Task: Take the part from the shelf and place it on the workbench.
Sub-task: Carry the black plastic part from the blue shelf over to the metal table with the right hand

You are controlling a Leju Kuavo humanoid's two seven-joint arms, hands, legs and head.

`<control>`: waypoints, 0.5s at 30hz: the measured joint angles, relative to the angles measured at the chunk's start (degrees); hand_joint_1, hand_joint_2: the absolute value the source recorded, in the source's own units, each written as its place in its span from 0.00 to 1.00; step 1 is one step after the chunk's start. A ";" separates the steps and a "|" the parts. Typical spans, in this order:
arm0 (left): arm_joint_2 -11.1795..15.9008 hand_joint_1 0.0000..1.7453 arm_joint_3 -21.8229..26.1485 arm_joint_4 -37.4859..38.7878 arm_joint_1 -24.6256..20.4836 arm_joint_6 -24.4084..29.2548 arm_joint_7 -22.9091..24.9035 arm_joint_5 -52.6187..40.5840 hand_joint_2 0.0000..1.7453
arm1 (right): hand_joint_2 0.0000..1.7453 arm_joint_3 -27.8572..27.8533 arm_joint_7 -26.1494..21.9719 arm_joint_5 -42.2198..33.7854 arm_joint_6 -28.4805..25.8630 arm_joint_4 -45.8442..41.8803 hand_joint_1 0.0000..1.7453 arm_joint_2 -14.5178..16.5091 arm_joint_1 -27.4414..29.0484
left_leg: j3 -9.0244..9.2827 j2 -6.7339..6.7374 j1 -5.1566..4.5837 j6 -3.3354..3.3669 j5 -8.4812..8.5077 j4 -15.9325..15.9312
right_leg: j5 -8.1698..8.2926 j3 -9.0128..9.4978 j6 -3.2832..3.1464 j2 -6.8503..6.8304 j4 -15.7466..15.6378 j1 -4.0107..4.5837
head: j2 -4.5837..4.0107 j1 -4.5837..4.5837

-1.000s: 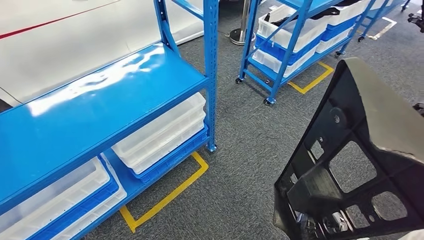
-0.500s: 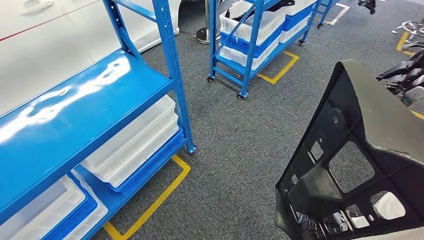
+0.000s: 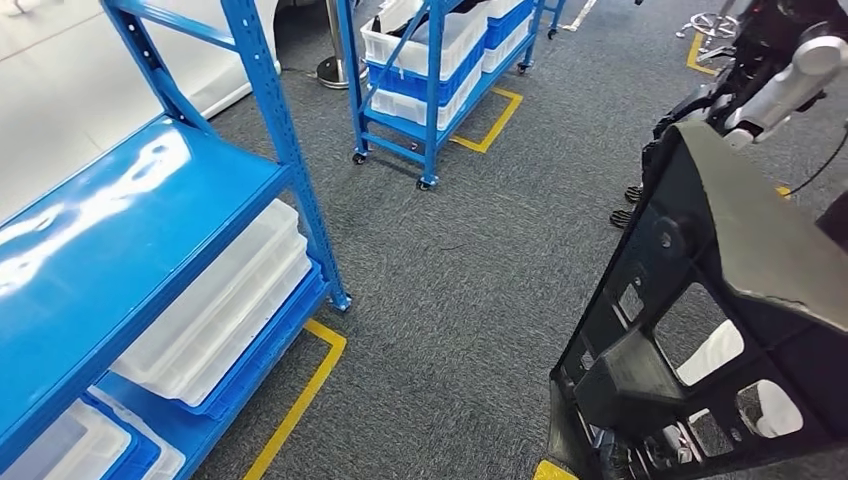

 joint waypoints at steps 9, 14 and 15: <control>0.00 0.00 0.01 -0.02 -0.32 -0.21 0.03 0.03 0.00 | 1.00 0.00 -0.05 0.16 0.04 -0.07 1.00 -0.01 0.02 | -4.07 -4.40 0.27 -2.10 -7.25 11.32 | 1.33 1.09 -2.83 3.10 -3.90 0.27 | 0.00 -0.13; 0.00 0.00 0.14 0.00 -0.29 -0.60 0.01 -0.19 0.00 | 1.00 0.00 -0.05 0.18 0.05 -0.02 1.00 0.00 0.01 | -4.66 -6.52 0.51 -1.92 -2.48 9.70 | 1.23 1.29 -2.75 7.15 -3.54 0.31 | 0.01 -0.12; 0.00 0.00 0.21 0.01 -0.29 -0.64 -0.01 -0.20 0.00 | 1.00 0.00 -0.05 0.19 0.05 -0.01 1.00 0.00 -0.02 | -3.29 -8.13 0.63 -1.81 -0.77 6.08 | 1.18 1.23 -2.59 7.92 -3.38 0.35 | 0.01 -0.11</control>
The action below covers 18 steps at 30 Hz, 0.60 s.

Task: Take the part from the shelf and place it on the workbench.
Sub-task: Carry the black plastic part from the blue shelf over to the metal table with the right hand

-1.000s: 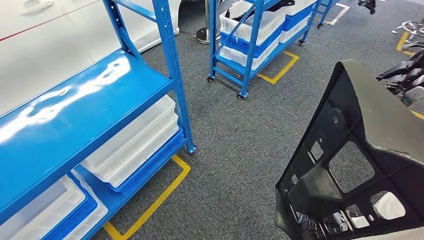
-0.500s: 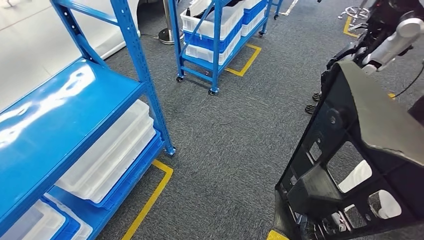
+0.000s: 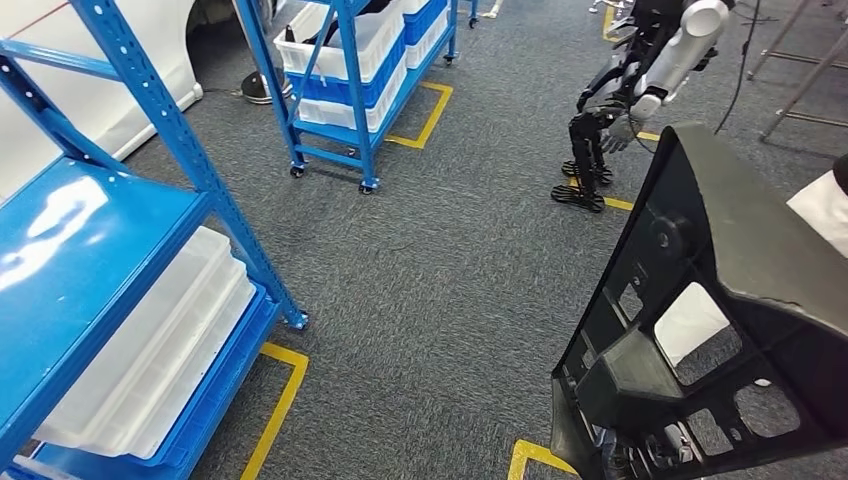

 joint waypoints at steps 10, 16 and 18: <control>0.00 0.00 0.70 0.05 -0.33 -0.48 -0.25 -0.67 0.00 | 1.00 -0.04 0.12 0.45 0.10 0.20 1.00 -0.02 -0.20 | 2.01 3.26 -0.15 2.33 2.17 -6.44 | -6.29 -6.92 2.70 -4.33 12.23 -0.22 | 0.00 0.17; 0.00 0.00 1.09 0.07 -0.43 -0.48 -0.25 -0.73 0.00 | 1.00 -0.04 0.21 0.72 0.08 0.56 1.00 -0.02 -0.15 | 2.42 7.70 -0.42 1.66 1.42 -6.15 | -1.29 -0.38 2.54 -7.93 2.03 -0.22 | 0.00 0.17; 0.00 0.00 1.13 0.07 -0.46 -0.48 -0.26 -0.75 0.00 | 1.00 -0.04 0.25 0.85 0.07 0.56 1.00 -0.02 -0.13 | 2.84 8.61 -0.57 1.07 1.11 -6.01 | -0.86 1.08 1.99 -8.83 -0.78 0.19 | -0.01 0.15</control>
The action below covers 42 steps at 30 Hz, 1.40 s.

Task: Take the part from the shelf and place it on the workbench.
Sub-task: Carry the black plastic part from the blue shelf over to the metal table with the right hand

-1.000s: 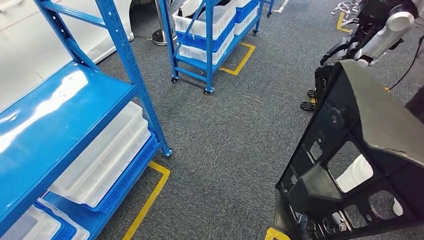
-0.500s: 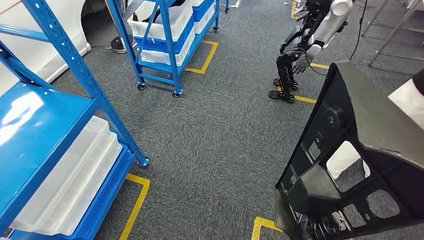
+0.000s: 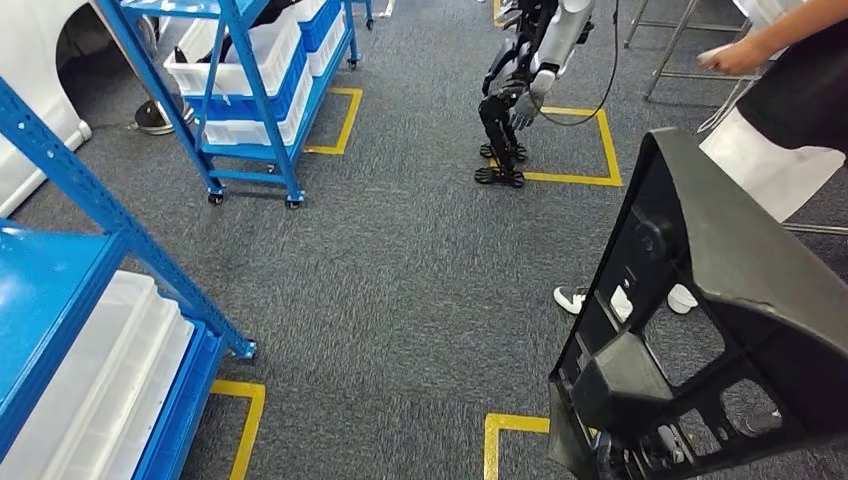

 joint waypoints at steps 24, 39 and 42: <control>0.00 0.00 0.34 -0.01 0.63 -0.60 0.81 1.13 0.00 | 1.00 0.02 0.81 0.38 -0.92 0.01 1.00 -0.27 0.21 | -0.80 -4.14 0.39 1.41 0.63 -0.26 | -6.63 -8.55 1.00 4.25 15.59 -0.47 | 0.00 0.06; 0.00 0.00 -1.12 -0.47 1.20 -0.42 1.74 2.50 0.00 | 1.00 0.08 1.21 0.84 -1.45 -0.14 1.00 -0.55 0.30 | -6.25 -5.57 0.49 -1.33 -8.61 15.98 | 0.77 -0.09 -1.90 5.09 -0.52 -0.14 | -0.01 -0.09; 0.00 0.00 -1.12 -0.54 1.34 -0.39 1.98 2.82 0.00 | 1.00 0.14 1.28 0.85 -1.54 -0.13 1.00 -0.55 0.28 | -5.20 -6.36 0.52 -1.07 -3.54 11.44 | 0.53 -0.01 -1.81 7.55 0.01 -0.15 | -0.01 -0.09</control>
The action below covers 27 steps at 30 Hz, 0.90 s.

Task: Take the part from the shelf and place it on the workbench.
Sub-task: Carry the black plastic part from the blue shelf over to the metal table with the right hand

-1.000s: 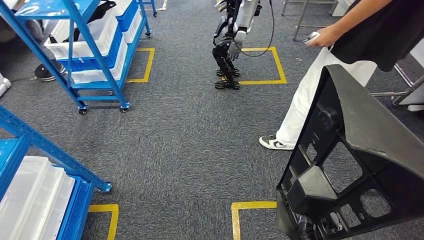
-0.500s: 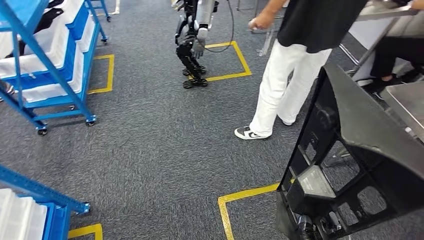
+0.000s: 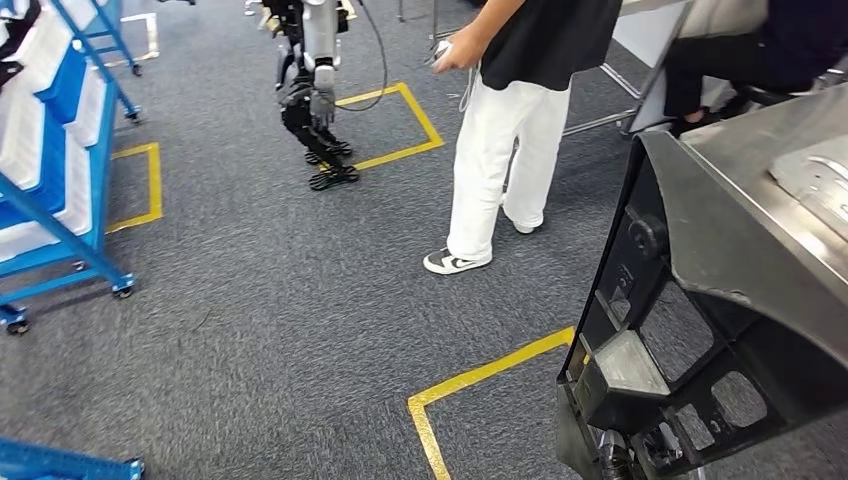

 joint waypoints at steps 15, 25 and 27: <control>0.00 0.00 -0.86 -0.87 0.62 0.14 0.48 0.83 0.00 | 1.00 0.33 0.49 0.15 -0.64 0.12 1.00 -0.65 -0.21 | 4.10 3.78 -0.05 2.46 3.76 -11.16 | -4.10 -5.84 3.28 -4.03 11.32 -0.32 | 0.01 0.19; -0.02 0.00 -1.25 -1.15 0.51 0.30 0.51 0.86 0.00 | 1.00 0.55 0.56 0.21 -0.69 0.13 1.00 -0.87 -0.31 | 3.47 3.13 0.02 0.10 -0.98 -5.40 | 0.63 0.68 0.29 -4.55 -1.64 -0.09 | 0.01 0.08; -0.02 0.00 -1.23 -1.16 0.60 0.26 0.50 0.83 0.00 | 1.00 0.60 0.58 0.21 -0.68 0.16 1.00 -0.91 -0.49 | -0.29 1.12 0.04 -0.06 -4.20 2.26 | 0.71 0.52 0.06 -3.25 -1.54 -0.09 | 0.00 0.02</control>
